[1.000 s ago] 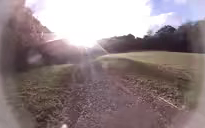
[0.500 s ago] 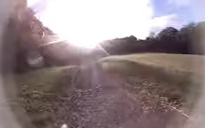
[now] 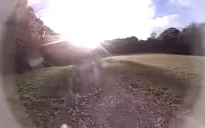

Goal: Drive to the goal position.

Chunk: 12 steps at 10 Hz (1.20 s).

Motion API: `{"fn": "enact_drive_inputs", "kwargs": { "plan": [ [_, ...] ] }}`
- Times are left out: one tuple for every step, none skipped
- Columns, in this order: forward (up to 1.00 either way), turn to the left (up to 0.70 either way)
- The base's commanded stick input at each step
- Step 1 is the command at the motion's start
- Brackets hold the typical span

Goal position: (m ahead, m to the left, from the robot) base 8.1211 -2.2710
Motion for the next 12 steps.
{"fn": "enact_drive_inputs", "kwargs": {
  "plan": [
    [0.50, 0.00],
    [0.50, 0.00],
    [0.50, 0.00],
    [0.50, 0.00],
    [0.50, 0.00],
    [0.50, 0.00],
    [0.50, 0.04],
    [0.50, 0.50],
    [0.50, 0.50],
    [0.50, 0.37],
    [0.50, 0.10],
    [0.50, 0.16]
  ]
}}
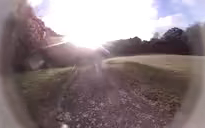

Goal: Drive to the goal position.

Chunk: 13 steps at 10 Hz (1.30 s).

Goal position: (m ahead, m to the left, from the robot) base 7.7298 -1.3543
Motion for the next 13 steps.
{"fn": "enact_drive_inputs", "kwargs": {
  "plan": [
    [0.50, 0.00],
    [0.50, 0.00],
    [0.50, 0.00],
    [0.50, 0.01],
    [0.50, 0.06],
    [0.50, 0.03],
    [0.50, 0.00],
    [0.50, 0.00],
    [0.50, 0.00],
    [0.50, 0.00],
    [0.50, 0.00],
    [0.50, 0.03],
    [0.50, 0.09]
  ]
}}
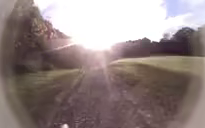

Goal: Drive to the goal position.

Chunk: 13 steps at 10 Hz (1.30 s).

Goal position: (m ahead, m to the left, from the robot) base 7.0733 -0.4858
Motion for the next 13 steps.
{"fn": "enact_drive_inputs", "kwargs": {
  "plan": [
    [0.50, 0.04],
    [0.50, 0.50],
    [0.50, 0.50],
    [0.50, 0.00],
    [0.50, 0.00],
    [0.50, 0.00],
    [0.50, 0.00],
    [0.50, 0.00],
    [0.50, 0.00],
    [0.50, 0.00],
    [0.50, 0.00],
    [0.50, 0.00],
    [0.50, 0.02]
  ]
}}
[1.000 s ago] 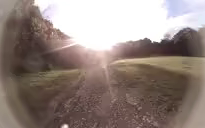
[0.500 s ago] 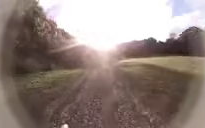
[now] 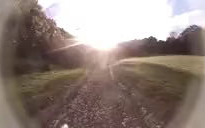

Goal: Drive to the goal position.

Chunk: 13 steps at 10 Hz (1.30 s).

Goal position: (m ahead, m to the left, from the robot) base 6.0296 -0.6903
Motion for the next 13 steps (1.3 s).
{"fn": "enact_drive_inputs", "kwargs": {
  "plan": [
    [0.50, 0.09],
    [0.50, 0.00],
    [0.50, 0.00],
    [0.50, 0.00],
    [0.50, 0.00],
    [0.50, 0.00],
    [0.50, 0.00],
    [0.50, 0.00],
    [0.50, 0.00],
    [0.50, 0.00],
    [0.50, 0.05],
    [0.50, 0.02],
    [0.50, 0.00]
  ]
}}
